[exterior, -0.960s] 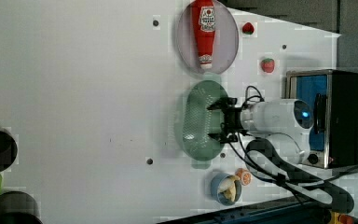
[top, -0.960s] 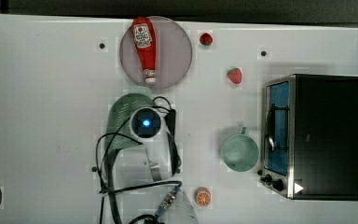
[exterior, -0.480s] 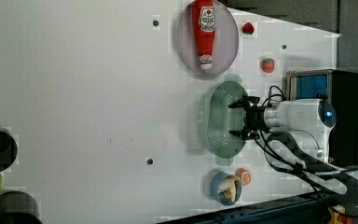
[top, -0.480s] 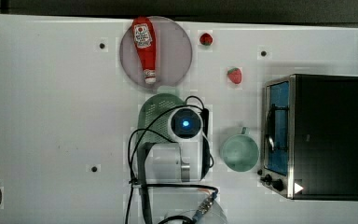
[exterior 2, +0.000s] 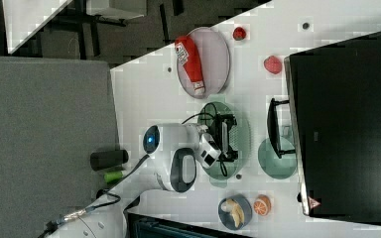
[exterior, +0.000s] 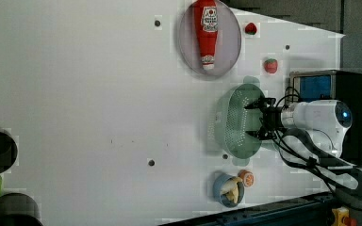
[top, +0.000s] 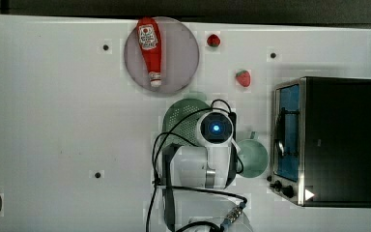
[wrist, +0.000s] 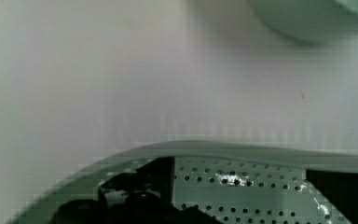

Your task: Drag strainer left to right.

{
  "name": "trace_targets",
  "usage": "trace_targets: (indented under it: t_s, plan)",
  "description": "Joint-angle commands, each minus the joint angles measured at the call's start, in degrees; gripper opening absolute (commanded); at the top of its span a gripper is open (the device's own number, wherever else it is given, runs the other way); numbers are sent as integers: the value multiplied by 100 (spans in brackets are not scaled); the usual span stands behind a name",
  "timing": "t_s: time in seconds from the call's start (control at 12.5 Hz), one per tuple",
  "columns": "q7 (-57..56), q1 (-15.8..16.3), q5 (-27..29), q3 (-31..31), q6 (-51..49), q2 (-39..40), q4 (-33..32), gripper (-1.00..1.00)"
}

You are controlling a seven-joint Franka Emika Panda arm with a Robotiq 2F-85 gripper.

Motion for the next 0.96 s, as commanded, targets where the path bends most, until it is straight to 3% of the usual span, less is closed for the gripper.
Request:
trace_targets:
  t_s: [0.08,0.32,0.56,0.8,0.96]
  plan:
    - [-404,55,89,-279,77,-66,-3,100]
    - [-694,67,89,-254,46,-135,19,100]
    - [-1793,67,90,44,-350,-659,33,100]
    - [-3028,68,102,201,-1335,-1537,245,100]
    - [-3572,68,131,212,-2498,-2158,630,100]
